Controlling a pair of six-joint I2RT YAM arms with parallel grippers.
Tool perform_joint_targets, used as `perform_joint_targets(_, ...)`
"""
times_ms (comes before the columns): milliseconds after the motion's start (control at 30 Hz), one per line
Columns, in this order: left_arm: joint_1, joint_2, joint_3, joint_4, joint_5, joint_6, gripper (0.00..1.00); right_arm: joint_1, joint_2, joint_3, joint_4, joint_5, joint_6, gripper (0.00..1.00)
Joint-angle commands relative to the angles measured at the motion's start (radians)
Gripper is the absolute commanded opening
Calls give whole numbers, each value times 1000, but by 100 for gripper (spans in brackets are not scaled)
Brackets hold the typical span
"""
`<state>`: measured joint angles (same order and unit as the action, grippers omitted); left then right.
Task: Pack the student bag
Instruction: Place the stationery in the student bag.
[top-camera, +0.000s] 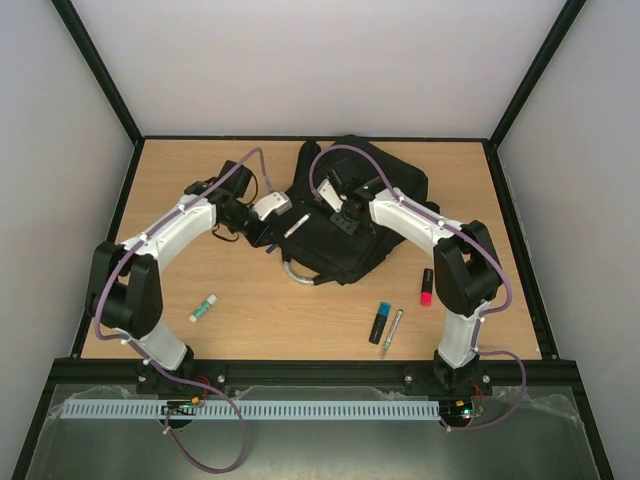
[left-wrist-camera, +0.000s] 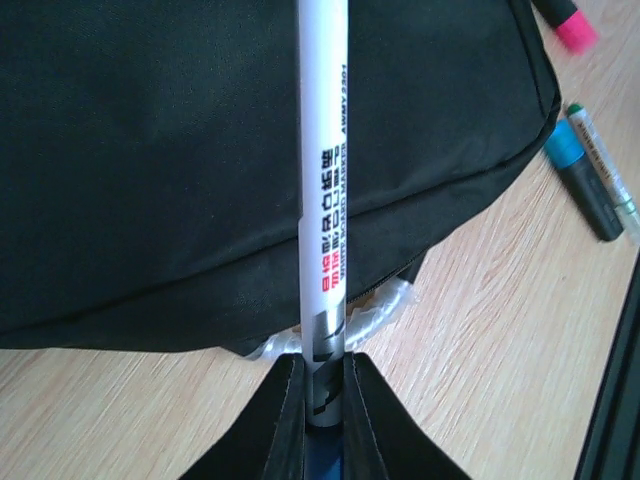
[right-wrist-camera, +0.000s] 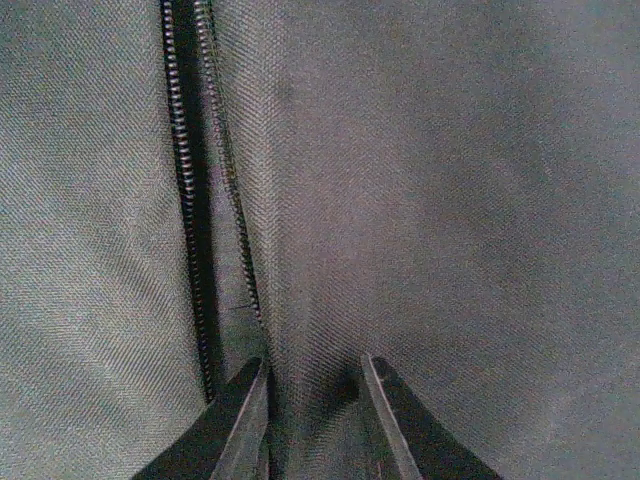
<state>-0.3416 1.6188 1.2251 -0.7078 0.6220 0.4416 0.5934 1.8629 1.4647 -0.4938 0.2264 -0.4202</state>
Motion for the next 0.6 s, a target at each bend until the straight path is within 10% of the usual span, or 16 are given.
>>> perform_joint_targets(0, 6, 52, 37, 10, 96, -91, 2, -10, 28, 42, 44, 105, 1, 21)
perform_joint_targets(200, 3, 102, 49, 40, 102, -152, 2, -10, 8, 101, -30, -41, 30, 1)
perform_joint_targets(567, -44, 236, 100, 112, 156, -246, 2, -10, -59, 114, -88, -191, 65, 1)
